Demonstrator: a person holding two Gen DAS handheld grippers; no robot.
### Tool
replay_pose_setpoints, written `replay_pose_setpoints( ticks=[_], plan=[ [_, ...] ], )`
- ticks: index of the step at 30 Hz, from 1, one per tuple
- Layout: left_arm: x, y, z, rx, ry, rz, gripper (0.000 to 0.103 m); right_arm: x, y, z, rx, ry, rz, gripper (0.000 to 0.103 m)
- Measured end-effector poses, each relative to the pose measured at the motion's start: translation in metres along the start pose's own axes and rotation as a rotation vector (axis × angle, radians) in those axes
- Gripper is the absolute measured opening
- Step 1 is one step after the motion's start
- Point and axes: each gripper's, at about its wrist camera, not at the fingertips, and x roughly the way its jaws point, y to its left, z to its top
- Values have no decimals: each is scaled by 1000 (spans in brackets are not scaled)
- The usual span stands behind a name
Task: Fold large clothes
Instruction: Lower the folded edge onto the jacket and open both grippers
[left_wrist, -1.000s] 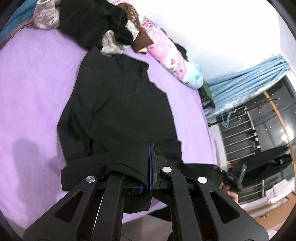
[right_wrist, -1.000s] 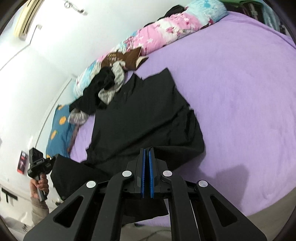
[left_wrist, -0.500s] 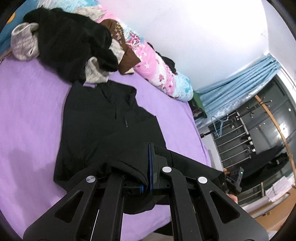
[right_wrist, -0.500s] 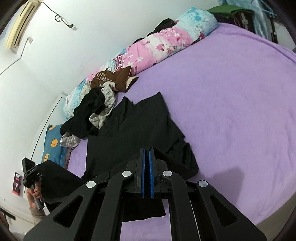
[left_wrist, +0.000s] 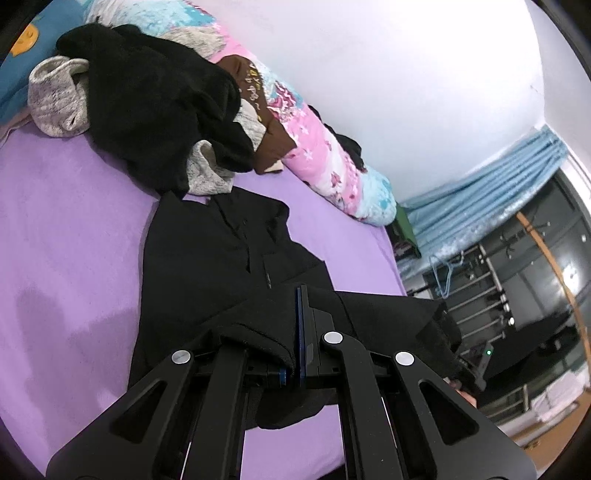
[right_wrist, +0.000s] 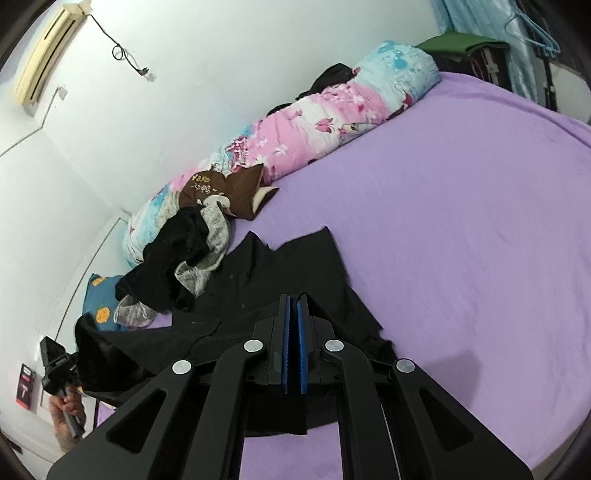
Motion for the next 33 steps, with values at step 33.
replay_pose_setpoints(
  ticks=[33],
  plan=[
    [122,67,90,2,-6,237,3,216,-17,88,-45,31,-38,4]
  ],
)
